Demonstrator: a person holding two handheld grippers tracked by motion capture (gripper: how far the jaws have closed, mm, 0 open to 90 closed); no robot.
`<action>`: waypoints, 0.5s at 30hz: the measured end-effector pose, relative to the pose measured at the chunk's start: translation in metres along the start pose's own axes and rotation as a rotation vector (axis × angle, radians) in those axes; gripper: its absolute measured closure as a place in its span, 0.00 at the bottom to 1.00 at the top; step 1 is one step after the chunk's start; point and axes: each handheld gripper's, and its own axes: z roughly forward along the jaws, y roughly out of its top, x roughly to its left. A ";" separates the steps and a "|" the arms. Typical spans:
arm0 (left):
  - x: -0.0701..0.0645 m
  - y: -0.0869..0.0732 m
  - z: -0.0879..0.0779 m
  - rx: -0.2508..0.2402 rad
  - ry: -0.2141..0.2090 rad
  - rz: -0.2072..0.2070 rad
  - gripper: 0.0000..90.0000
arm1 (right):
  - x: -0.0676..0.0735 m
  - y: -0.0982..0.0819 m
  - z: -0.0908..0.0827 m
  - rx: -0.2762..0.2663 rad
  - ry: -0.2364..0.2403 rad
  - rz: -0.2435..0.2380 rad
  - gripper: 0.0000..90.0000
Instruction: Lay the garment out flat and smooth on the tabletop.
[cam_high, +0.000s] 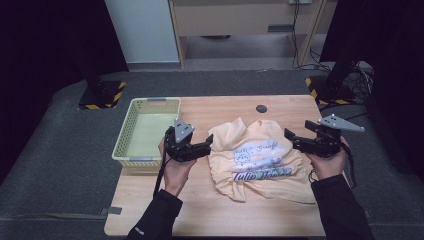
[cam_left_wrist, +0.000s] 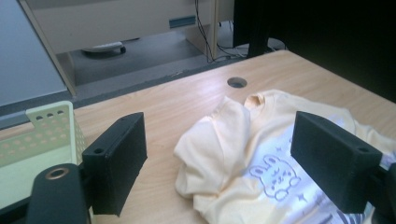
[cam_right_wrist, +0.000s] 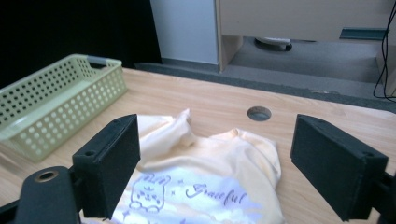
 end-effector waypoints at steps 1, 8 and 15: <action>-0.001 -0.002 -0.001 0.004 -0.004 0.001 0.19 | 0.001 -0.002 -0.001 0.007 -0.004 -0.009 0.17; -0.008 -0.021 -0.005 0.046 -0.024 0.029 0.19 | 0.002 -0.018 -0.003 0.055 -0.017 -0.040 0.13; -0.014 -0.056 -0.008 0.123 -0.037 0.042 0.19 | 0.002 -0.042 -0.008 0.105 -0.027 -0.070 0.11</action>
